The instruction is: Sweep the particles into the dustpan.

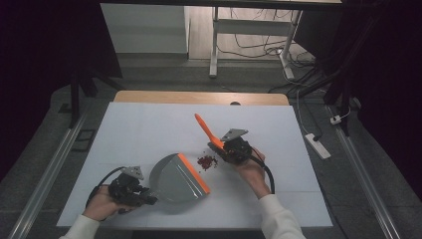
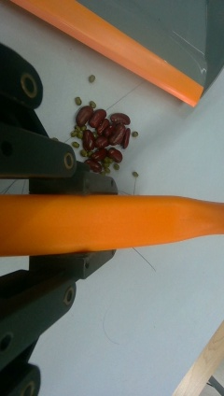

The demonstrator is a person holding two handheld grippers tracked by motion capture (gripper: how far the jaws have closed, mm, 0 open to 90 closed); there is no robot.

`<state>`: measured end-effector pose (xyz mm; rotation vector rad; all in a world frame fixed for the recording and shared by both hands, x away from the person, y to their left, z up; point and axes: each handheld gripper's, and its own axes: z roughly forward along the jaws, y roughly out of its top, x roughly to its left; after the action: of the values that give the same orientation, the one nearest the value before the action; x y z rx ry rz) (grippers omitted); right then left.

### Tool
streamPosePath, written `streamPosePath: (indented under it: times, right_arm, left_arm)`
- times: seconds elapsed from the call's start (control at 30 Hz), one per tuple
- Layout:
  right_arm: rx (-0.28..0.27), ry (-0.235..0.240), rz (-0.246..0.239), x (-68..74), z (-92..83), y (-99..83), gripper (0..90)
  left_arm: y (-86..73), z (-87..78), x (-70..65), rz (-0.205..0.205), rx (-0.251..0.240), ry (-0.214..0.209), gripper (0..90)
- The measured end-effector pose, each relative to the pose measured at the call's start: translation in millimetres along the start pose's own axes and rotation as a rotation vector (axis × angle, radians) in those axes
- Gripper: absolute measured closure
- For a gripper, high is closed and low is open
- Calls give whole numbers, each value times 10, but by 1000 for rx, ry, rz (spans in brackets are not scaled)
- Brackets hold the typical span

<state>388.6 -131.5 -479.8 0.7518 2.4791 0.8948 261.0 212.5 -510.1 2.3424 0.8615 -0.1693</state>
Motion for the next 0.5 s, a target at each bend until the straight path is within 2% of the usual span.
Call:
streamPosePath:
  times: [0.5]
  right_arm:
    - [11, -1, -7, 44, 46, 3, 702]
  left_arm:
    - [33, 57, -6, -7, 34, 1, 622]
